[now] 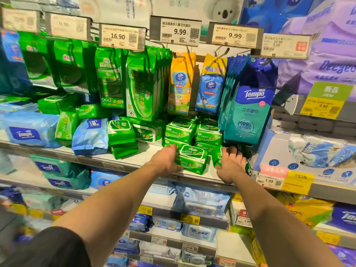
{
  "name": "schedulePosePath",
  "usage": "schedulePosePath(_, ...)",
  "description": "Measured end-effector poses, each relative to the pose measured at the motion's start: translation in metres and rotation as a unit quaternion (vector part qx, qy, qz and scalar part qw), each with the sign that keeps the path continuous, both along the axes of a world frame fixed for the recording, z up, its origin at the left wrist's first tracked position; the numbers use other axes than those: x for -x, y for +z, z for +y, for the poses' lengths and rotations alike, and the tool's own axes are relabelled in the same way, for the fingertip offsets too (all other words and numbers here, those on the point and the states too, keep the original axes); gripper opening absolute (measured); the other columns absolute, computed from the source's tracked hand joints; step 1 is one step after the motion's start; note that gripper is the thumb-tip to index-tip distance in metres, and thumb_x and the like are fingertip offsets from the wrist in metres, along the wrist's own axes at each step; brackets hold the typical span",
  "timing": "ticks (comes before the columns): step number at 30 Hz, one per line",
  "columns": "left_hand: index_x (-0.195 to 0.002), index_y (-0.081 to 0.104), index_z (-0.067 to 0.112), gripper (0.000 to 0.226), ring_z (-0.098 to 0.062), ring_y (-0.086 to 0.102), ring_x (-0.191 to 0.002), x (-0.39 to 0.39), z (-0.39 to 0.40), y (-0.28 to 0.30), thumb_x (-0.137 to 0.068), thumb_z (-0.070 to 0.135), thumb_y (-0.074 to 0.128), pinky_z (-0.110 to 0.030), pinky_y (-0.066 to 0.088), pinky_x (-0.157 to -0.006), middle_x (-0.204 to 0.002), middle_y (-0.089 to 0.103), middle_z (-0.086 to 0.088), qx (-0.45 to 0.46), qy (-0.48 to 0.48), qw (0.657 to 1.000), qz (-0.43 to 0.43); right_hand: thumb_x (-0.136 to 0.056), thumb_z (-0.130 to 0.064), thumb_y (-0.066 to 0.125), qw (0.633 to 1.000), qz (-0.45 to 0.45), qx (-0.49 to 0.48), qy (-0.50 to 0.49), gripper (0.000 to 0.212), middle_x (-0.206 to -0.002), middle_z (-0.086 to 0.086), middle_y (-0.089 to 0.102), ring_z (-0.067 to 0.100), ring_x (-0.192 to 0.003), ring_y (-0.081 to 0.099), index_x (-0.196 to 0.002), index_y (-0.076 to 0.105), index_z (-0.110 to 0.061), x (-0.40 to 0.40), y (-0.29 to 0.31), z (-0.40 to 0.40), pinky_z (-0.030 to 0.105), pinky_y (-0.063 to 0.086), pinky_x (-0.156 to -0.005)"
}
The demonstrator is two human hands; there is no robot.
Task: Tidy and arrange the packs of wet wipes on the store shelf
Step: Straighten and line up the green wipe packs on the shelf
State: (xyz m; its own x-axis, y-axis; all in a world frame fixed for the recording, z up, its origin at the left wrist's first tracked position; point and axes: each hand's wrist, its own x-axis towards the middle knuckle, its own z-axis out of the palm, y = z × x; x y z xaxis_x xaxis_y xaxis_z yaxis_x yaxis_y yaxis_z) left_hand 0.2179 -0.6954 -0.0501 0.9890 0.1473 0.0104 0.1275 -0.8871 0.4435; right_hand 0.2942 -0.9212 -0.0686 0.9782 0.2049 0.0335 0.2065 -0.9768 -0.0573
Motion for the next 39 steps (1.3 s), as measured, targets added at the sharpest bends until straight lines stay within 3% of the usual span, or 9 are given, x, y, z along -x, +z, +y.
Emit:
schedulePosePath(6,-0.127,0.045,0.009,0.061,-0.033,0.056,-0.111,0.006,0.012,0.003,-0.076,0.026,0.074,-0.042,0.049,-0.094,-0.126,0.054,-0.013,-0.029,0.024,0.999,0.007,-0.092,-0.039,0.052,1.000,-0.002,-0.005,0.006,0.079,-0.161,0.013,0.003,0.039,-0.146,0.005,-0.153,0.007,-0.021,0.005,0.004,-0.001,0.053,0.006,-0.119)
schedulePosePath(10,-0.131,0.045,0.008,0.059,-0.033,0.056,-0.114,0.005,0.023,0.002,-0.078,0.020,0.068,-0.041,0.048,-0.096,-0.129,0.053,-0.013,-0.022,0.023,0.999,-0.005,-0.088,-0.038,0.057,0.999,-0.040,-0.008,0.002,0.078,-0.158,0.008,0.018,0.035,-0.147,0.003,-0.153,0.016,-0.021,0.017,0.006,0.001,0.054,0.004,-0.118)
schedulePosePath(13,-0.123,0.046,0.006,0.050,-0.033,0.057,-0.110,0.003,0.033,-0.001,-0.081,0.022,0.068,-0.039,0.049,-0.090,-0.125,0.055,-0.015,-0.022,0.011,0.999,-0.022,-0.082,-0.023,0.058,0.997,-0.072,-0.019,-0.015,0.069,-0.145,0.012,0.034,0.035,-0.140,0.015,-0.146,0.034,-0.016,0.033,0.006,0.014,0.048,0.008,-0.118)
schedulePosePath(17,-0.124,0.045,0.003,0.052,-0.035,0.054,-0.115,0.006,0.050,-0.005,-0.081,0.022,0.068,-0.039,0.046,-0.092,-0.127,0.054,-0.018,-0.039,-0.027,0.998,-0.045,-0.077,-0.017,0.053,0.976,-0.166,-0.133,-0.053,0.043,-0.127,0.010,0.045,0.030,-0.121,0.031,-0.119,0.057,-0.012,0.058,0.005,0.052,0.043,0.026,-0.099)
schedulePosePath(20,-0.120,0.048,0.006,0.050,-0.034,0.056,-0.111,0.007,0.063,-0.010,-0.080,0.028,0.066,-0.040,0.049,-0.090,-0.123,0.056,-0.016,-0.037,-0.044,0.996,-0.065,-0.082,-0.050,0.044,0.959,-0.184,-0.195,-0.087,0.054,-0.129,0.014,0.044,0.034,-0.119,0.035,-0.119,0.054,-0.011,0.073,0.007,0.095,0.046,0.031,-0.099)
schedulePosePath(24,-0.122,0.049,0.006,0.051,-0.034,0.057,-0.111,0.009,0.073,-0.023,-0.079,0.032,0.063,-0.041,0.051,-0.090,-0.122,0.057,-0.016,-0.035,-0.058,0.994,-0.089,-0.071,-0.080,0.054,0.977,-0.101,-0.126,-0.140,0.094,-0.145,0.019,0.030,0.042,-0.131,0.030,-0.139,0.037,-0.018,0.077,0.003,0.145,0.051,0.029,-0.104)
schedulePosePath(29,-0.124,0.050,0.008,0.057,-0.034,0.055,-0.114,0.009,0.080,-0.040,-0.080,0.037,0.070,-0.041,0.048,-0.095,-0.125,0.056,-0.015,-0.035,-0.050,0.990,-0.125,-0.068,-0.073,0.065,0.968,-0.102,-0.133,-0.185,0.092,-0.151,0.017,0.018,0.045,-0.130,0.025,-0.141,0.026,-0.033,0.070,-0.019,0.153,0.057,0.033,-0.102)
schedulePosePath(34,-0.115,0.058,0.010,0.046,-0.031,0.058,-0.107,0.000,0.081,-0.028,-0.081,0.040,0.066,-0.037,0.050,-0.087,-0.118,0.060,-0.014,-0.055,-0.056,0.992,-0.101,-0.068,-0.057,0.075,0.969,-0.098,-0.171,-0.151,0.083,-0.139,0.013,0.026,0.042,-0.123,0.030,-0.132,0.032,-0.028,0.065,-0.011,0.141,0.054,0.042,-0.097)
schedulePosePath(39,-0.114,0.059,0.010,0.042,-0.031,0.058,-0.108,-0.008,0.070,-0.017,-0.084,0.039,0.062,-0.036,0.048,-0.087,-0.118,0.060,-0.014,-0.061,-0.054,0.991,-0.104,-0.064,-0.055,0.075,0.969,-0.124,-0.193,-0.096,0.079,-0.137,0.009,0.033,0.038,-0.124,0.030,-0.129,0.040,-0.026,0.067,-0.011,0.123,0.050,0.041,-0.098)
